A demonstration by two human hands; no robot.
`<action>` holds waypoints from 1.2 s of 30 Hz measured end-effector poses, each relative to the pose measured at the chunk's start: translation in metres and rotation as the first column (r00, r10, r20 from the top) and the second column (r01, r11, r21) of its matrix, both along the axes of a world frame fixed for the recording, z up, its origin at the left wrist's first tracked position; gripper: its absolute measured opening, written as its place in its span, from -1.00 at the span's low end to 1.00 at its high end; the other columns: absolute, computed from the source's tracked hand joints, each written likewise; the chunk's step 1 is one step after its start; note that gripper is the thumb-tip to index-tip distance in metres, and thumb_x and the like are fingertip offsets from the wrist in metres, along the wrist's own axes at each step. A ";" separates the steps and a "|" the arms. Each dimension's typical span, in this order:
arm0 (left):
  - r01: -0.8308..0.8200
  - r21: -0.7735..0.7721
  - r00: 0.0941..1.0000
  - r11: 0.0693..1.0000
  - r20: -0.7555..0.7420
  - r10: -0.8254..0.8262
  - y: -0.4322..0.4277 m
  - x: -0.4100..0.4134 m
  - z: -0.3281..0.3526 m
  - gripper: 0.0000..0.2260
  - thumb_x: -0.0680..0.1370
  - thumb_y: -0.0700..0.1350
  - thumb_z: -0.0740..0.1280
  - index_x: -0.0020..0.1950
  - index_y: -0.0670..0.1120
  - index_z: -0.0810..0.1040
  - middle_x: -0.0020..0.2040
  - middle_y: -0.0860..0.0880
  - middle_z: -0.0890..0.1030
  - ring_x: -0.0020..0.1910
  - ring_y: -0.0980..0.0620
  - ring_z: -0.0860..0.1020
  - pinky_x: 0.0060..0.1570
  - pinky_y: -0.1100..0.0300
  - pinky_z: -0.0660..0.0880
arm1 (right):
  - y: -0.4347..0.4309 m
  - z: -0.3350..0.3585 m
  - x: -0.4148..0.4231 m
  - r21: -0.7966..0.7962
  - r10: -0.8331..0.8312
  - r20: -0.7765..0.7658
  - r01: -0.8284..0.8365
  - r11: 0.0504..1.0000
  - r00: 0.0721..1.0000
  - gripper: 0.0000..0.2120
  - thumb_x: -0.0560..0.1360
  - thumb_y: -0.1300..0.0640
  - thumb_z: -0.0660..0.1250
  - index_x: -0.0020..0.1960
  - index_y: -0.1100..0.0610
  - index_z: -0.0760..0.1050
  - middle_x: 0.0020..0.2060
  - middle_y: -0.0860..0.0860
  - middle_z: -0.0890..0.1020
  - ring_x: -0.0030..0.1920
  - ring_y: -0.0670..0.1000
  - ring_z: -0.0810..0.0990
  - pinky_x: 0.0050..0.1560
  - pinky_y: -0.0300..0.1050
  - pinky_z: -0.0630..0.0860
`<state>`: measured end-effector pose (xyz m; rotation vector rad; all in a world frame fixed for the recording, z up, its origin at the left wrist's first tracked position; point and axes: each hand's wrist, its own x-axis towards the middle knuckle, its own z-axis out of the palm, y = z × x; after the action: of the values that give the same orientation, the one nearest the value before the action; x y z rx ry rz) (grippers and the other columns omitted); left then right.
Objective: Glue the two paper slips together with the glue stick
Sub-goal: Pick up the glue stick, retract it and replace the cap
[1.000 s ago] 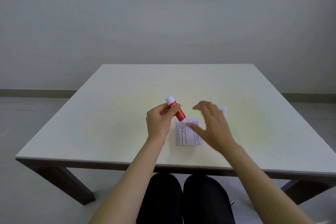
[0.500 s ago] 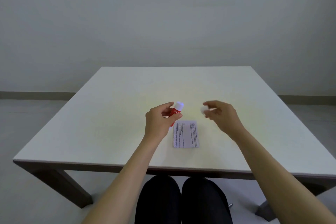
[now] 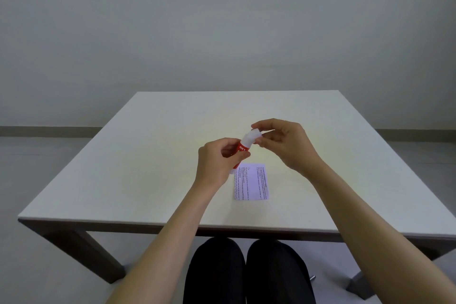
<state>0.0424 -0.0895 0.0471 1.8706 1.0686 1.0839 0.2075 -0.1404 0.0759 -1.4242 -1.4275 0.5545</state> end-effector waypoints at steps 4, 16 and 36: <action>0.052 0.100 0.996 0.994 -0.074 -0.045 0.000 -0.001 0.001 -0.79 0.40 -0.17 0.49 0.02 -0.11 0.68 -0.32 0.18 0.59 -0.36 0.35 0.56 -0.28 0.50 0.44 | 0.001 0.002 -0.001 -0.007 0.047 0.152 -0.047 0.999 0.987 -0.77 0.45 0.25 0.41 0.08 0.07 0.64 -0.18 -0.08 0.71 -0.16 -0.18 0.68 -0.05 -0.38 0.55; 0.099 0.159 0.973 0.982 -0.221 -0.063 -0.002 0.004 -0.005 -0.85 0.43 -0.16 0.45 -0.01 -0.10 0.67 -0.21 -0.05 0.69 -0.22 -0.04 0.60 -0.09 0.03 0.55 | -0.004 -0.014 0.005 -0.096 0.026 0.409 0.015 0.995 0.912 -0.75 0.54 -0.03 0.24 0.21 -0.09 0.47 -0.14 -0.08 0.51 -0.27 -0.02 0.49 -0.25 -0.27 0.43; 0.090 0.134 0.989 0.987 -0.129 -0.073 0.002 0.005 -0.014 -0.82 0.43 -0.18 0.46 0.02 -0.09 0.64 -0.24 0.08 0.63 -0.27 0.19 0.58 -0.16 0.42 0.49 | 0.003 -0.023 -0.014 -0.118 -0.226 0.383 0.290 0.950 0.896 -0.56 0.45 -0.36 0.13 -0.17 0.00 0.49 -0.42 -0.07 0.48 -0.40 0.02 0.49 -0.34 -0.14 0.36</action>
<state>0.0469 -0.0875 0.0332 2.0982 0.9972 1.0297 0.1934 -0.1377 0.0526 -1.9000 -1.4666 0.2515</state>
